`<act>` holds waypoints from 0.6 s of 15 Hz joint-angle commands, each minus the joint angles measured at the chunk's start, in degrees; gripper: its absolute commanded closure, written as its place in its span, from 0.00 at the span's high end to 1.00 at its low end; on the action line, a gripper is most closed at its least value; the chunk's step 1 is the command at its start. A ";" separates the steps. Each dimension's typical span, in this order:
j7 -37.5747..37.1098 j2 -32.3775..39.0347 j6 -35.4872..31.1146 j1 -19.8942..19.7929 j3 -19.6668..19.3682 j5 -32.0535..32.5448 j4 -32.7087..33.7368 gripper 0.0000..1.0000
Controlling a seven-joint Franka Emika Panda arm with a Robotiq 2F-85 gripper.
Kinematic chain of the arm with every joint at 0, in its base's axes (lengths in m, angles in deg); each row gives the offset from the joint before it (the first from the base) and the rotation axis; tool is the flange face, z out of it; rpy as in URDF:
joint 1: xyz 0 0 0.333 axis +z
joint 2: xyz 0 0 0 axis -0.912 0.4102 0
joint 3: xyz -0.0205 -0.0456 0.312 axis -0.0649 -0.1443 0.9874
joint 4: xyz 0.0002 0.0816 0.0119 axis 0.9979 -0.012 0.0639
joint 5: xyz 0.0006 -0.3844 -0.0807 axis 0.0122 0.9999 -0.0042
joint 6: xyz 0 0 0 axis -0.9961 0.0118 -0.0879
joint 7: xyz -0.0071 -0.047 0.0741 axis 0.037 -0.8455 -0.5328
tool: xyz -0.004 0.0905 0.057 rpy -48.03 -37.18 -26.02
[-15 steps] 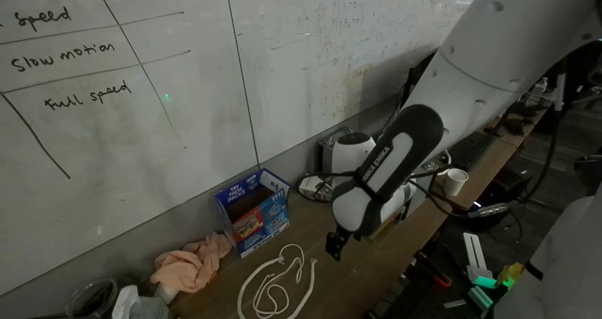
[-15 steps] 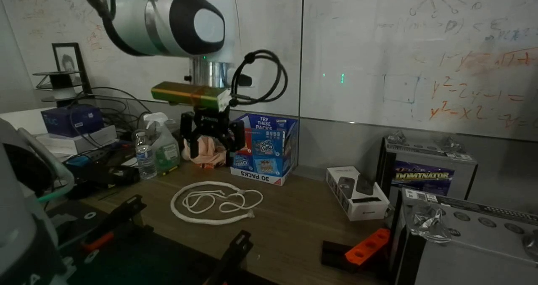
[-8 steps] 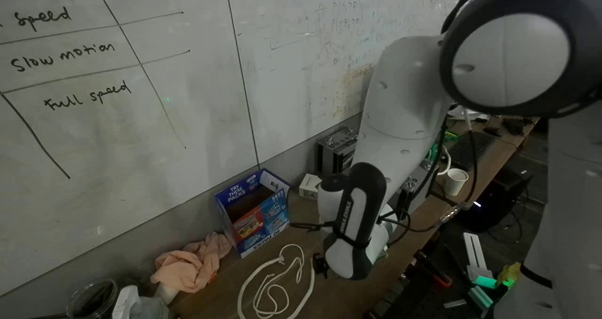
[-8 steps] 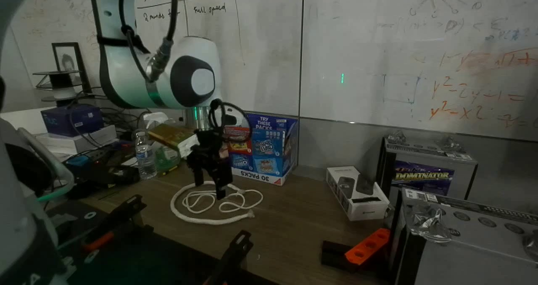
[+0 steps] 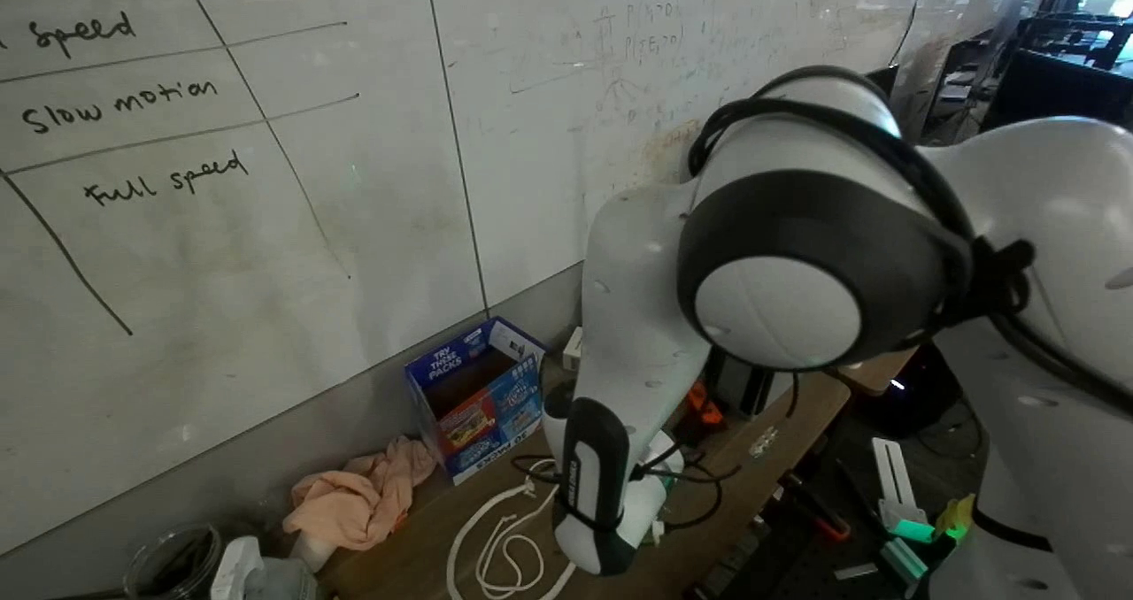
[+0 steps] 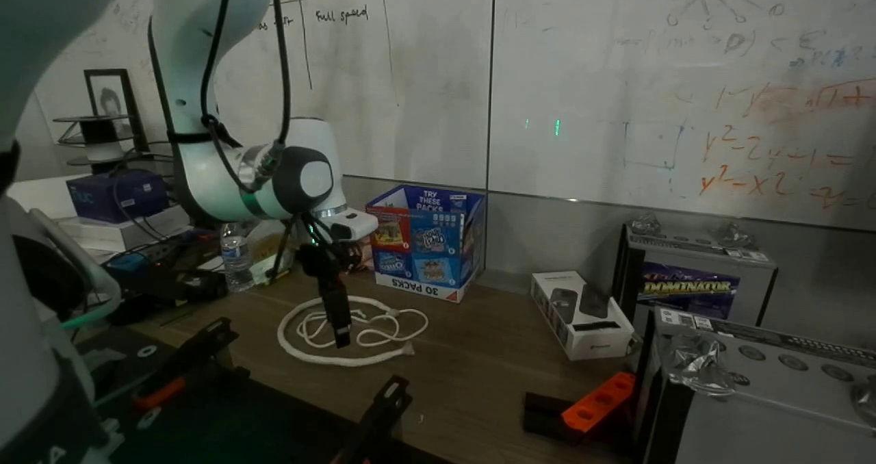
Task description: Put the ropes in the box one at a time
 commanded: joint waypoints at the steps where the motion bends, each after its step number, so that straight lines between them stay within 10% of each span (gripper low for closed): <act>1: -6.64 6.84 3.81 1.12 -0.14 -1.49 7.89 1.00; 9: -3.41 9.82 4.37 -4.13 10.08 -0.10 15.04 1.00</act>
